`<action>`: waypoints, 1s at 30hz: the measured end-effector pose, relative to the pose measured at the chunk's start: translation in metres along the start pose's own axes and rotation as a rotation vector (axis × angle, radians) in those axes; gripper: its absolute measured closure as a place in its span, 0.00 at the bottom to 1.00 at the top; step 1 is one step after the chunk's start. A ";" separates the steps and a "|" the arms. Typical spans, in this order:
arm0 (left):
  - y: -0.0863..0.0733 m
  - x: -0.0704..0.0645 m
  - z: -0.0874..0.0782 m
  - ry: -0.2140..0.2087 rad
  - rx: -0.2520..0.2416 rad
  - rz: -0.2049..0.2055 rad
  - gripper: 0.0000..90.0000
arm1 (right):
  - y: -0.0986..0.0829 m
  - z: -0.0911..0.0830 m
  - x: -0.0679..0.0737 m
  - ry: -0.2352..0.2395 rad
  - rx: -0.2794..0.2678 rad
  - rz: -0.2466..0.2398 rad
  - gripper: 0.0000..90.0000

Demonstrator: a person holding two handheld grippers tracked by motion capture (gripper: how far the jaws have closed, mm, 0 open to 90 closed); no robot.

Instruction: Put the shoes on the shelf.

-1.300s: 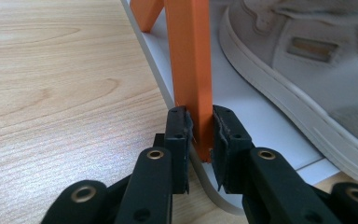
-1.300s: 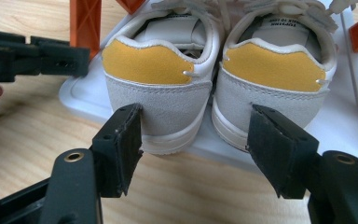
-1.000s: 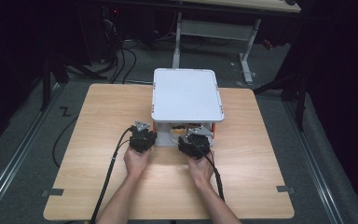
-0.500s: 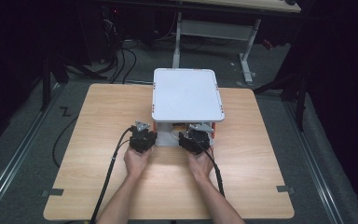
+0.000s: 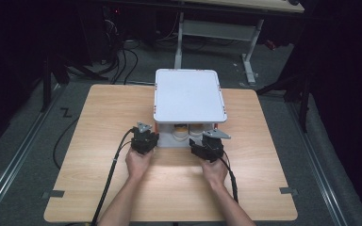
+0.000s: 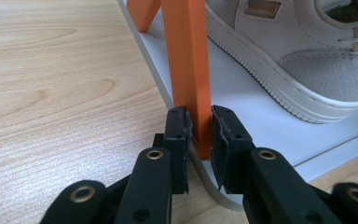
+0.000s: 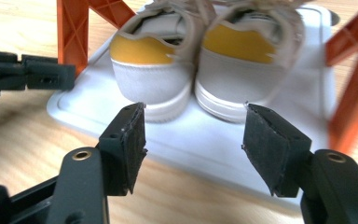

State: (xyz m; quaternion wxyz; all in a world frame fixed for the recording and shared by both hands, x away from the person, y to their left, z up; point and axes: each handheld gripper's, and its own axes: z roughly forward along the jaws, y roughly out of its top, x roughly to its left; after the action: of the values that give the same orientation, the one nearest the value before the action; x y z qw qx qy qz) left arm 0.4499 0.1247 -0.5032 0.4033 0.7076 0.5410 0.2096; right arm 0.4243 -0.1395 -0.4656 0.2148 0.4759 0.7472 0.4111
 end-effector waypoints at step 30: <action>-0.002 -0.001 -0.003 -0.032 0.004 0.001 0.69 | -0.067 -0.062 -0.109 -0.132 0.101 0.021 0.44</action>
State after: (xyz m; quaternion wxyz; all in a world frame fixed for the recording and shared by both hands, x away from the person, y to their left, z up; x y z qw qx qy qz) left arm 0.4466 0.1246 -0.5031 0.4104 0.7120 0.5344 0.1975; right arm 0.3938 -0.2759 -0.4931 0.2353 0.5199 0.7462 0.3428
